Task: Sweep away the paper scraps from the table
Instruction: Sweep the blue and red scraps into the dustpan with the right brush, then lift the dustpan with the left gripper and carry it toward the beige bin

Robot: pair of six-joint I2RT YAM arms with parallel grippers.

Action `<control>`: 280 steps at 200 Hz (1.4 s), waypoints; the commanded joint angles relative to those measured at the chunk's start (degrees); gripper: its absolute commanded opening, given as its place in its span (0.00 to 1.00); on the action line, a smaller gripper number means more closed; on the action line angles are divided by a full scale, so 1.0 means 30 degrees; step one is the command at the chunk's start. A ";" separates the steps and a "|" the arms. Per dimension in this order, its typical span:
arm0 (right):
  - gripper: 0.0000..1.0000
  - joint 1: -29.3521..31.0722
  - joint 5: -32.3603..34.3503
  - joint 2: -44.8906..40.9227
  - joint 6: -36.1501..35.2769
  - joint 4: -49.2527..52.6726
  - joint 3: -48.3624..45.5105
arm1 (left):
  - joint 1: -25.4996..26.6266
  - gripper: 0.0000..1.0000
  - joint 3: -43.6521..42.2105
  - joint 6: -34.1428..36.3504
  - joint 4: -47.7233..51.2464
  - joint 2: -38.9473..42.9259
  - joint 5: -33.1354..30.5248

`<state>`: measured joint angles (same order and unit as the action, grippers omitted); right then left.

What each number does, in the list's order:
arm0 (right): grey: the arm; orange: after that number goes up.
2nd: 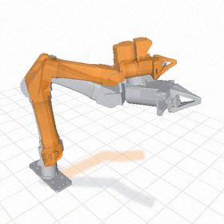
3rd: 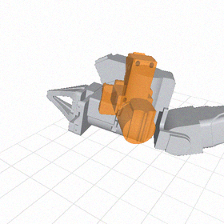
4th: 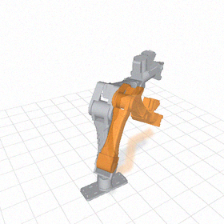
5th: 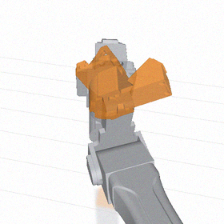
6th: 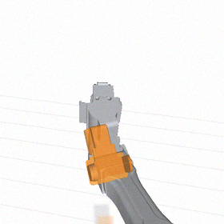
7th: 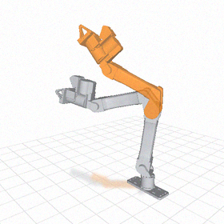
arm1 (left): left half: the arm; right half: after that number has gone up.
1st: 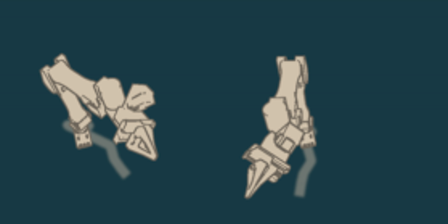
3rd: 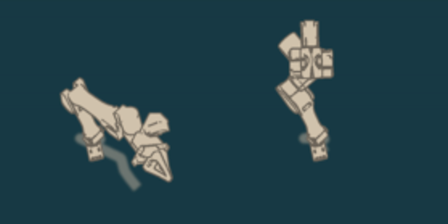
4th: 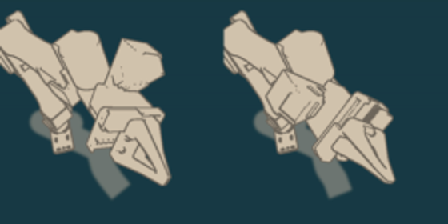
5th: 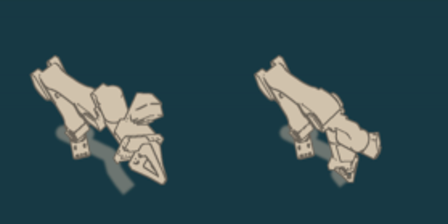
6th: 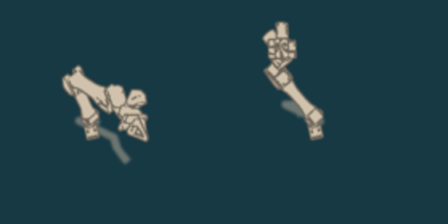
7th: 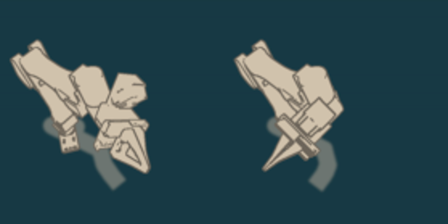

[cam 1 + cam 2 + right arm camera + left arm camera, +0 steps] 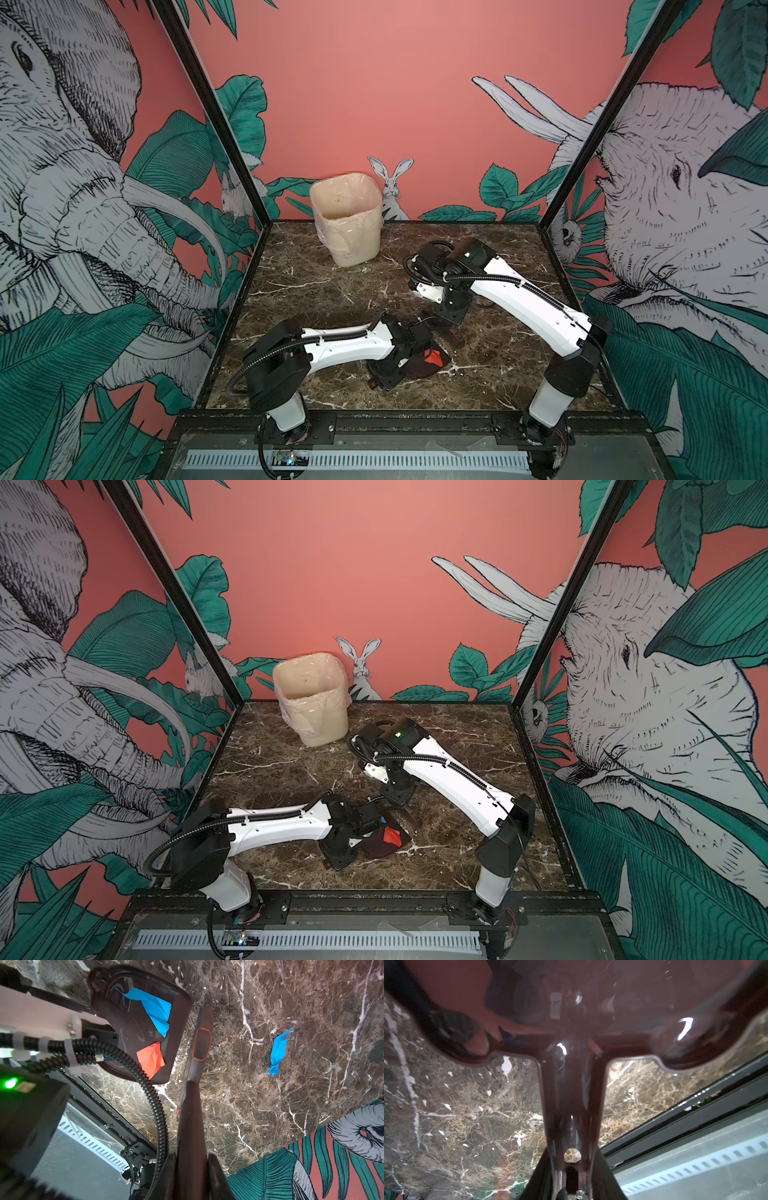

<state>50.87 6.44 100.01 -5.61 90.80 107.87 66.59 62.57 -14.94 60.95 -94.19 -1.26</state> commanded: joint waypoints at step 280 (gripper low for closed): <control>0.00 -0.1854 -0.2393 -0.3527 0.0546 -0.0210 0.1164 | -0.0114 0.00 0.0240 -0.0724 0.0478 0.2130 -0.1701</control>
<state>47.24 -0.89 93.62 -4.73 89.34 112.20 66.59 62.57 -15.64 61.34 -91.83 -4.14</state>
